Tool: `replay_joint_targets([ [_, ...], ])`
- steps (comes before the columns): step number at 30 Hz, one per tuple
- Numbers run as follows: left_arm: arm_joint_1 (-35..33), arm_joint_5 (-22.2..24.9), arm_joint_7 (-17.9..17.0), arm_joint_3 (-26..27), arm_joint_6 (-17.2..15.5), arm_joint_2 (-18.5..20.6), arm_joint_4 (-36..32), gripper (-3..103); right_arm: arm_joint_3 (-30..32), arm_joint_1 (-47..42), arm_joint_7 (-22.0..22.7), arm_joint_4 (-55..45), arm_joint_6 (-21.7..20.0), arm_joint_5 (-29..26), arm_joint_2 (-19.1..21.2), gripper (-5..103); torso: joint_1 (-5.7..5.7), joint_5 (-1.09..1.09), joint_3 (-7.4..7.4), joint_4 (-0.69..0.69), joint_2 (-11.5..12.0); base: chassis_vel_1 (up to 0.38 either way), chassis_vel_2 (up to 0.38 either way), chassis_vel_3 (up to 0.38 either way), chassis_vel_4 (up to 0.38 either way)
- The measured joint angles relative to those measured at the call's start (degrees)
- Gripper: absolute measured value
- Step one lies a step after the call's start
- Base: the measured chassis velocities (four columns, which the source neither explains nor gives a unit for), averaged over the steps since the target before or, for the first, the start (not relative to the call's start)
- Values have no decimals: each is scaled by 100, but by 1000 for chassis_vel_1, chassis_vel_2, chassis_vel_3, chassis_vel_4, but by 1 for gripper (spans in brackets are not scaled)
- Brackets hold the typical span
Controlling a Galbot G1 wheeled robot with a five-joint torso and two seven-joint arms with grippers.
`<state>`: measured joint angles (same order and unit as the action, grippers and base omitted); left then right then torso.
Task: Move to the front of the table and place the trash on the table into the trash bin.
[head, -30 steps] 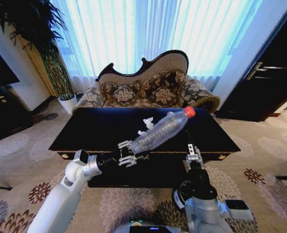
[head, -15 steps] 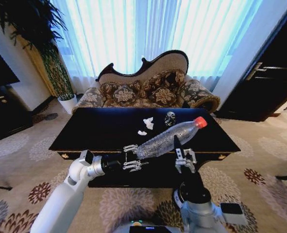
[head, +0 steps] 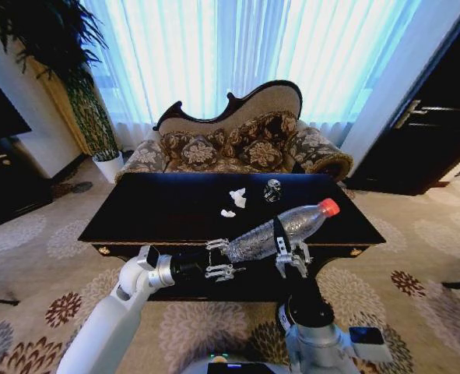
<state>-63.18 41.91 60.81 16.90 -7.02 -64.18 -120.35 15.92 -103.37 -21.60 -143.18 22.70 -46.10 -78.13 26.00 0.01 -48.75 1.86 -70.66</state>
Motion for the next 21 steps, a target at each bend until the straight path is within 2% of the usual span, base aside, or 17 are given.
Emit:
replay_joint_targets([
  [2,-9,-9,30,45,0,5,-18,38,5,11,-34,10,6,15,-6,73,0,0,0,0,0,0,0,0,0],
  [5,-13,-11,42,83,-4,11,-31,38,6,16,-36,19,3,73,-14,67,0,0,0,0,0,0,0,0,0],
  [8,-32,-21,51,136,-28,13,-50,34,4,22,-42,28,-8,124,-22,51,0,0,0,0,0,0,0,0,0],
  [9,-38,-23,51,144,-33,13,-53,39,5,24,-43,29,-10,126,-23,51,0,0,0,0,0,0,0,0,0],
  [10,-54,-37,51,159,-41,9,-57,45,17,28,-47,30,-14,129,-23,47,0,0,0,0,0,0,0,0,0],
  [11,-54,-37,51,159,-41,9,-57,45,17,28,-47,30,-14,129,-23,47,0,0,0,0,0,0,0,0,0],
  [14,-116,-84,79,222,-57,-7,-72,61,69,26,-115,33,3,6,-3,37,0,0,0,0,0,0,0,0,0],
  [15,-116,-84,79,222,-57,-7,-72,61,69,26,-115,33,3,6,-3,37,0,0,0,0,0,0,0,0,0],
  [16,-150,-95,115,267,-58,-17,-81,66,117,25,-137,30,32,-100,8,33,0,0,0,0,0,0,0,0,0],
  [17,-177,-101,133,305,-58,-29,-89,66,157,25,-173,28,48,-175,19,30,0,0,0,0,0,0,0,0,0],
  [20,-343,-105,218,537,-32,-127,-97,82,338,45,-368,30,118,-495,78,24,0,0,0,0,0,0,0,0,0],
  [21,-343,-105,218,537,-32,-127,-97,82,338,45,-368,30,118,-495,78,24,0,0,0,0,0,0,0,0,0],
])
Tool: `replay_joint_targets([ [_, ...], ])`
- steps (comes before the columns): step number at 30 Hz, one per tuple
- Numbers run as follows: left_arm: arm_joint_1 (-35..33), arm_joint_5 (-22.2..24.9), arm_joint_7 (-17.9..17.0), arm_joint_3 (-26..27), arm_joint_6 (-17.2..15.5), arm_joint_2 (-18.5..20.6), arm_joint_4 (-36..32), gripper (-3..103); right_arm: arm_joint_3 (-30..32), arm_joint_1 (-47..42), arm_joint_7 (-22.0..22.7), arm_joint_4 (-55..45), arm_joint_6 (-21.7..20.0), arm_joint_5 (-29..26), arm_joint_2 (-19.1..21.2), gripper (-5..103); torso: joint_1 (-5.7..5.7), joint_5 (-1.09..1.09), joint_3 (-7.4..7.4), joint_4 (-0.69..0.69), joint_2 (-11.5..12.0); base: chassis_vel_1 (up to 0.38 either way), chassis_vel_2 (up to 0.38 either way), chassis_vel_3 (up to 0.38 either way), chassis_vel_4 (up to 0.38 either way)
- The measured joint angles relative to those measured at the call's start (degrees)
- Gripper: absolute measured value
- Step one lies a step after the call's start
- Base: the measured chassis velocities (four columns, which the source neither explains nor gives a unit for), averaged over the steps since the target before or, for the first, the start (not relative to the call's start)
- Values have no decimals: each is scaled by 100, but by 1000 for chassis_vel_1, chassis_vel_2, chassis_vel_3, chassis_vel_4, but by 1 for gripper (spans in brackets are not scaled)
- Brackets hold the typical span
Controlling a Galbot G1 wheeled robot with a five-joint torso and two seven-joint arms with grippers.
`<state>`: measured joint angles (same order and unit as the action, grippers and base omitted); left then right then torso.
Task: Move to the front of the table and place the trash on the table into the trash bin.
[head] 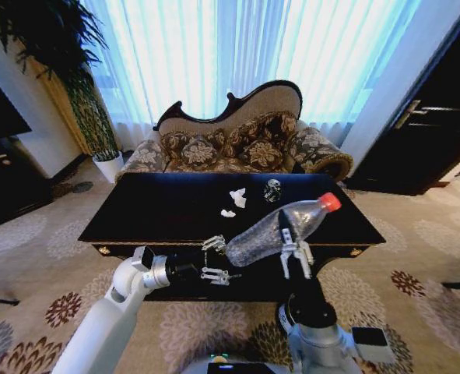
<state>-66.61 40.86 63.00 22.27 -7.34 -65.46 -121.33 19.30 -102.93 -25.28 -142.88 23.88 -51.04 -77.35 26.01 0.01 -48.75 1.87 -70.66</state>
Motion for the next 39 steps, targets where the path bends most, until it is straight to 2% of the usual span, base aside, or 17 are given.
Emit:
replay_joint_targets([
  [2,-200,23,106,274,78,-89,2,93,226,12,-258,94,90,-345,130,24,0,0,0,0,0,0,0,0,0],
  [5,-389,102,207,569,171,-145,29,99,408,16,-488,249,179,-587,262,24,0,0,0,0,0,0,0,0,0],
  [10,-705,352,356,1181,322,-210,75,100,668,38,-952,651,227,-917,517,24,0,0,0,-1,0,0,0,0,0],
  [15,-866,612,374,1719,404,-318,90,100,782,127,-1227,1174,312,-1009,761,24,0,0,0,-1,0,0,0,0,0],
  [18,-881,670,365,1801,420,-348,81,100,793,152,-1323,1351,348,-1008,808,24,0,0,0,-1,0,0,0,0,0],
  [24,-856,727,312,1912,450,-435,81,100,775,264,-1735,2351,582,-952,926,24,0,0,0,0,0,0,0,0,0],
  [32,-817,797,254,1989,464,-476,111,100,739,555,-1569,3738,1011,-443,1063,24,0,0,0,0,0,0,0,0,0],
  [37,-819,811,250,2026,488,-522,131,100,633,991,-916,4763,1263,531,1038,24,0,-1,0,0,1,0,0,0,0],
  [38,-819,811,250,2026,488,-522,131,100,633,991,-916,4763,1263,531,1038,24,0,-1,0,0,1,0,0,0,0],
  [39,-821,812,249,2027,490,-536,132,100,598,1118,-643,4991,1283,816,1019,24,0,-1,0,0,1,0,0,0,0],
])
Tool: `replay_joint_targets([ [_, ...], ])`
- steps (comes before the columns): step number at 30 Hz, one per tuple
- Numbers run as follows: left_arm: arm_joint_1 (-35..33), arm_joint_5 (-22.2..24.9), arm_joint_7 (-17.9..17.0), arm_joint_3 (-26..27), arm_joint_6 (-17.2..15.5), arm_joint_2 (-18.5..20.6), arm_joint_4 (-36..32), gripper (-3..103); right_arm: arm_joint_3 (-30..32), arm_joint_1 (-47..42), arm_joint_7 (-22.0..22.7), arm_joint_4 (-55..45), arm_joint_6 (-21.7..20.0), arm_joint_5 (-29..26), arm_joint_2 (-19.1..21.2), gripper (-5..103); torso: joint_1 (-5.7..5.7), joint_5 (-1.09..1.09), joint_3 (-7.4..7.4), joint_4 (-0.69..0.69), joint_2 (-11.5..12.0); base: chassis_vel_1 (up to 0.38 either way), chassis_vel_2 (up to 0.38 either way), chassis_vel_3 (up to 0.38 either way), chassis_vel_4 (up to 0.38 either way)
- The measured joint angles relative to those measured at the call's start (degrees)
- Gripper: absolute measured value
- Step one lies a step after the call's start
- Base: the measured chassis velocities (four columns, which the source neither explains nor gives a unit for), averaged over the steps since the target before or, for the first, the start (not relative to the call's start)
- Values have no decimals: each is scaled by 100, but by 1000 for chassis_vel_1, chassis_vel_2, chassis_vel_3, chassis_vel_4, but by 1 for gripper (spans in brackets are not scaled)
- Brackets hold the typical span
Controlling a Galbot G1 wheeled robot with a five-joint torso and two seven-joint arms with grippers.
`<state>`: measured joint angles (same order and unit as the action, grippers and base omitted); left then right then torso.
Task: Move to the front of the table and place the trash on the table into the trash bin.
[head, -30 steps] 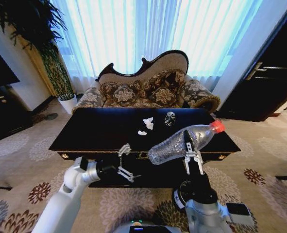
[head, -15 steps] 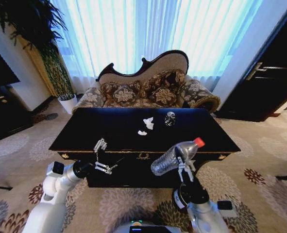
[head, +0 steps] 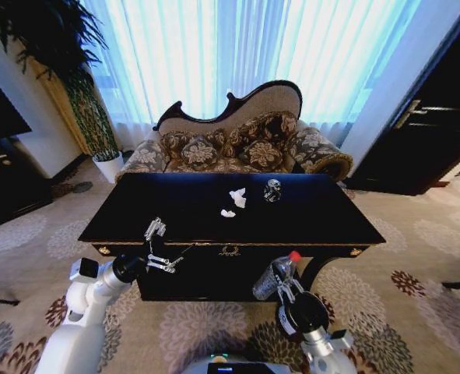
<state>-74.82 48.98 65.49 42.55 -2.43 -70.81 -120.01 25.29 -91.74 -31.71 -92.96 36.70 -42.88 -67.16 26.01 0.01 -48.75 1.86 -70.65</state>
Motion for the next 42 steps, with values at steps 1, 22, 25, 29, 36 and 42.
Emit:
replay_joint_targets([
  [1,-3,0,-2,5,4,-7,0,100,-23,117,224,231,1,235,-12,24,0,0,0,0,0,0,0,0,0],
  [22,126,118,-1,124,90,234,110,100,-162,1430,3015,2764,-292,1766,-194,24,0,0,0,1,0,0,0,0,0],
  [25,162,153,1,124,108,278,148,100,-149,1613,3489,3110,-399,1908,-238,24,0,1,0,0,0,0,0,0,0],
  [29,196,215,-3,159,118,310,175,100,-138,1822,3832,3525,-480,1988,-257,24,0,0,0,1,0,0,0,0,0],
  [36,182,384,-238,377,90,456,166,100,-127,2461,4027,4579,-423,2072,-213,24,0,0,0,0,-1,0,0,0,0],
  [42,153,563,-228,583,19,426,139,100,-72,2825,4293,5224,-401,2191,-283,24,0,-1,0,1,0,0,0,0,0],
])
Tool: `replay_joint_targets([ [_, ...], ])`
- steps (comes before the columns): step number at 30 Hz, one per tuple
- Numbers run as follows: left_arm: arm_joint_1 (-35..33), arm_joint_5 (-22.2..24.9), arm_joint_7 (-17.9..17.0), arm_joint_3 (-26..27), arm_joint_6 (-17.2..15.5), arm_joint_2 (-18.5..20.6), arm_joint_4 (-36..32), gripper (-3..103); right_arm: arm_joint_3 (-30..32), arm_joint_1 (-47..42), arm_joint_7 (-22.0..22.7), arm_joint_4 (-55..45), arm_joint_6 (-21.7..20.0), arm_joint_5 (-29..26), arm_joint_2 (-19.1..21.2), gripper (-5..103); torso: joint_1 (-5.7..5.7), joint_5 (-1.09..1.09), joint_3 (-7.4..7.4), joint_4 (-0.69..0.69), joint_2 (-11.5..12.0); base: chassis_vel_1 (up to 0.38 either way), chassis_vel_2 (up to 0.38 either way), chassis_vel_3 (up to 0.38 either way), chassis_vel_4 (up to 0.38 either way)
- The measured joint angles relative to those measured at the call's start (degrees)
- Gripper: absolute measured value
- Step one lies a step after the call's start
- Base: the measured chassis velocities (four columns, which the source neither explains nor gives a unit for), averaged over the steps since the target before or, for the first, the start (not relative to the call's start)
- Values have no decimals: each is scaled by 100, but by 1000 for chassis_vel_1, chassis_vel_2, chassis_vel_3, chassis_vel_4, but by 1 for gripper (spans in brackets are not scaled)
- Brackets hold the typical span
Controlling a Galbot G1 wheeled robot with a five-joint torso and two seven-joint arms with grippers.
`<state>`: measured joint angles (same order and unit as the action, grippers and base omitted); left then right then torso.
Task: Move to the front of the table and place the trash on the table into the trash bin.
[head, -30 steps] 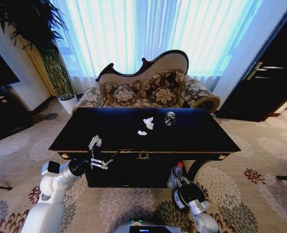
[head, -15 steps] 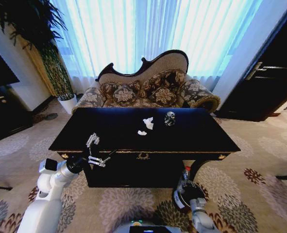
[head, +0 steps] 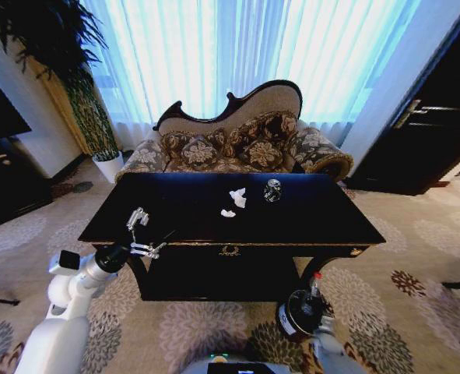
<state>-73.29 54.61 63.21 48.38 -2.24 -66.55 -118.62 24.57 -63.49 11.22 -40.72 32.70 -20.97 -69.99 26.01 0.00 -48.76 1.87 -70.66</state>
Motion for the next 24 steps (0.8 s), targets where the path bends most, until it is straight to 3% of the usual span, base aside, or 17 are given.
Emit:
replay_joint_targets([
  [4,-9,40,11,67,-8,-54,-3,100,48,148,333,247,-106,222,-33,24,0,2,0,-2,0,0,0,0,0],
  [7,-25,-35,-285,133,-39,-121,-3,100,65,183,491,315,-192,285,-35,24,0,2,1,0,0,0,0,0,0],
  [9,-47,-232,-778,184,-83,-180,-31,100,74,203,585,340,-254,300,-36,24,0,2,0,-1,0,0,0,0,0],
  [10,-59,-342,-1192,183,-111,-209,-62,100,75,210,613,347,-279,305,-40,24,0,2,1,-1,0,0,0,0,0],
  [11,-59,-342,-1192,183,-111,-209,-62,100,75,210,613,347,-279,305,-40,24,0,2,1,-1,0,0,0,0,0],
  [12,-61,-390,-1469,163,-126,-223,-81,100,75,211,625,352,-293,308,-43,24,0,2,1,-1,0,0,0,0,0],
  [15,-44,-535,-2588,65,-225,-264,-178,100,72,206,630,356,-310,336,-62,24,0,2,1,-1,0,0,0,0,0],
  [17,-38,-563,-2775,52,-258,-268,-199,100,71,202,630,356,-310,347,-68,24,0,2,1,-1,0,0,0,0,0],
  [18,-4,-665,-3649,3,-461,-274,-326,100,69,187,630,355,-310,395,-90,24,0,1,0,-1,0,0,0,0,0],
  [20,39,-698,-4368,-14,-632,-273,-462,100,68,169,629,351,-310,441,-110,24,0,2,0,0,0,0,0,0,0],
  [21,39,-698,-4368,-14,-632,-273,-462,100,68,169,629,351,-310,441,-110,24,0,2,0,0,0,0,0,0,0],
  [23,89,-775,-5166,2,-792,-260,-657,100,63,152,615,340,-310,491,-132,24,0,1,1,-1,0,0,0,0,0],
  [24,103,-802,-5382,5,-839,-257,-698,100,62,151,612,340,-311,501,-135,24,0,1,1,-1,0,0,0,0,0],
])
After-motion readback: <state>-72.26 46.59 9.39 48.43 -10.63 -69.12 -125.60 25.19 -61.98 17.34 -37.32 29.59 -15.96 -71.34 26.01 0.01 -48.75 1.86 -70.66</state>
